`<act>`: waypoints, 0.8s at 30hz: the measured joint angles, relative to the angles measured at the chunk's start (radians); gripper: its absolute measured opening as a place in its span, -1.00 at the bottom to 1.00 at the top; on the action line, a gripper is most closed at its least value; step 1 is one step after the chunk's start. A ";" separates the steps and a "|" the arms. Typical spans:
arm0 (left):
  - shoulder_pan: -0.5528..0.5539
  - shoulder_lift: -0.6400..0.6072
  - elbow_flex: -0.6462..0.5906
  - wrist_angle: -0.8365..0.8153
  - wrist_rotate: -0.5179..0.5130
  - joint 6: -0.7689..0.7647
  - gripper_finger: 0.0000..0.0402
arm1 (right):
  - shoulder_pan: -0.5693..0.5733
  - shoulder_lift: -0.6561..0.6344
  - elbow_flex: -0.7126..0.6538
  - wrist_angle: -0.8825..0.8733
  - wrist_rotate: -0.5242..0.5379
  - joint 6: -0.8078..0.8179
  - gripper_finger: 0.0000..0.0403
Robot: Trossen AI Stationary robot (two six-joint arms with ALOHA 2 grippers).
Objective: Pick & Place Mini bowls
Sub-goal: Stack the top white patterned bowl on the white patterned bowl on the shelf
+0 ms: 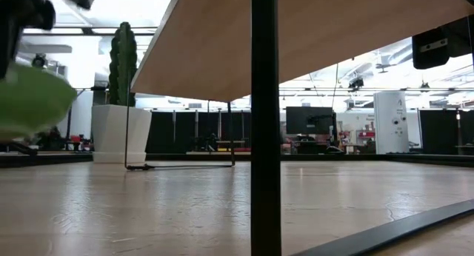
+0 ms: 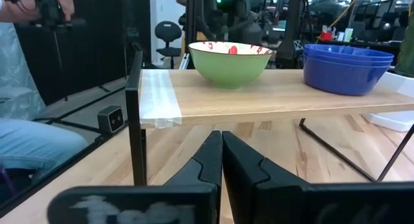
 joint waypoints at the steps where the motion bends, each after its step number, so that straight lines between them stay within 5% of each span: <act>1: -0.003 0.000 0.026 -0.026 -0.006 -0.002 -0.99 | 0.000 0.000 0.000 0.000 0.000 0.000 -0.96; 16: -0.014 0.006 0.434 -0.091 -0.188 0.127 -1.00 | 0.000 0.000 0.000 0.000 0.000 -0.002 -0.96; 24: -0.014 0.006 0.587 0.022 -0.413 0.515 -1.00 | 0.000 0.000 0.000 0.000 0.000 -0.006 -0.96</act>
